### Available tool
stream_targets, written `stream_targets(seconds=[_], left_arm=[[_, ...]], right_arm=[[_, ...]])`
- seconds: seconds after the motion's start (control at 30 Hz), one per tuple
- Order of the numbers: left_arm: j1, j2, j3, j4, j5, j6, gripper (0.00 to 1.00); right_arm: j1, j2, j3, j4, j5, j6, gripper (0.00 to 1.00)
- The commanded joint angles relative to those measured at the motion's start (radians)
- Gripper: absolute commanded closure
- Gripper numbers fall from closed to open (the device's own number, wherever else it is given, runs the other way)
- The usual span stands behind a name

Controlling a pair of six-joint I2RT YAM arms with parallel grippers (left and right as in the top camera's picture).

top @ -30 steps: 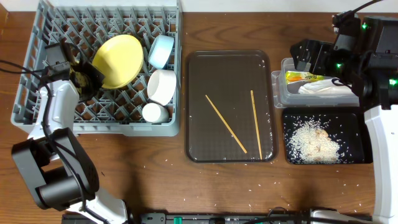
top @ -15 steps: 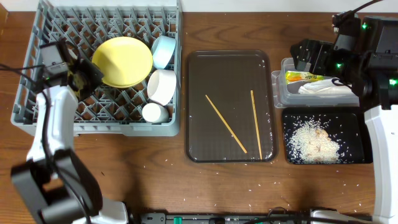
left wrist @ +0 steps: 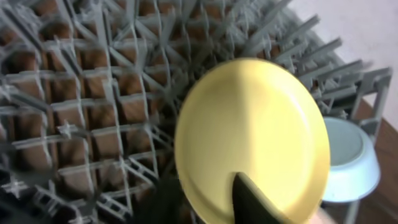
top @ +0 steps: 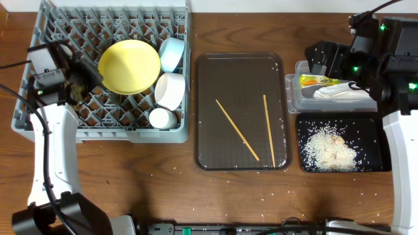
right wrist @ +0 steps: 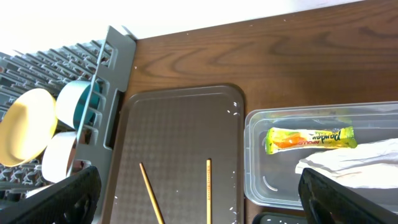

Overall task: Sort waste into correct bins and load items into the dishwasher
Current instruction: 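Push the yellow plate upright in the rack and release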

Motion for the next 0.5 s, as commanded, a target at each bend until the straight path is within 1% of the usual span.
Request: stream_targets(seconds=[0.0,0.07,0.1,0.2,0.3,0.37,0.47], left_arm=[[-0.044,-0.011,-0.003,-0.046,0.038,0.031,0.54],[-0.077,-0.011,-0.003,-0.084,0.038,0.031,0.46],[-0.101,-0.011,-0.003,-0.105,0.037,0.031,0.44],[-0.152,-0.006,-0.003,-0.138,0.028,0.012,0.41],[-0.195,0.010,-0.003,-0.172,-0.068,-0.133,0.41],[-0.214,0.030,-0.003,-0.183,-0.110,-0.204,0.42],[-0.232,0.072,-0.003,-0.182,-0.122,-0.251,0.42]], right_arm=[[0.004,0.002,0.003,0.000,0.002,-0.003,0.01],[0.004,0.002,0.003,0.000,0.002,-0.003,0.01],[0.004,0.002,0.003,0.000,0.002,-0.003,0.01],[0.004,0.002,0.003,0.000,0.002,-0.003,0.01],[0.004,0.002,0.003,0.000,0.002,-0.003,0.01],[0.004,0.002,0.003,0.000,0.002,-0.003,0.01],[0.004,0.002,0.003,0.000,0.002,-0.003,0.01]])
